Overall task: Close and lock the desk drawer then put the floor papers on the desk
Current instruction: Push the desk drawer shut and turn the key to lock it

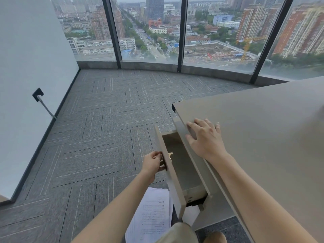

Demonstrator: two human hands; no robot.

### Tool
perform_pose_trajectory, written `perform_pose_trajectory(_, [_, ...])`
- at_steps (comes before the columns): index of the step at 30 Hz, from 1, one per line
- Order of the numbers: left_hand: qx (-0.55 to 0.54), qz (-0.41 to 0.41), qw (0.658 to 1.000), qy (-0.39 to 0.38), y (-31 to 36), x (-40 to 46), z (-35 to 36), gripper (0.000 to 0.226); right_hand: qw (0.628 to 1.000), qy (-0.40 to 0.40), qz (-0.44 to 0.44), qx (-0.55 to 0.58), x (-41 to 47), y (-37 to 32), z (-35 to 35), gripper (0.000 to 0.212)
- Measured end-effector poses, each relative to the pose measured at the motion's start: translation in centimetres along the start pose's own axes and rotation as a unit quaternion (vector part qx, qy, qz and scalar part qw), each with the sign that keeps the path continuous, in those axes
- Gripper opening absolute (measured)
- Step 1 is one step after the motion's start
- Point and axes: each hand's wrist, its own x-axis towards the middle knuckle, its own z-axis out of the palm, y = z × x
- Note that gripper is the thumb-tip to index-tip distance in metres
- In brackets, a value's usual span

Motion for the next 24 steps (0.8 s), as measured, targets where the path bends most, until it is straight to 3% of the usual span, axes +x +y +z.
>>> perform_pose_trajectory(11, [-0.020, 0.007, 0.999, -0.035, -0.8, 1.8, 6.8, 0.019, 1.000, 0.008, 0.006, 0.018, 0.2, 0.2, 0.2, 0.041])
perform_pose_trajectory(24, [-0.058, -0.017, 0.997, -0.038, -1.0, 2.1, 8.0, 0.026, 0.999, 0.021, 0.023, 0.023, 0.6, 0.0, 0.7, 0.042])
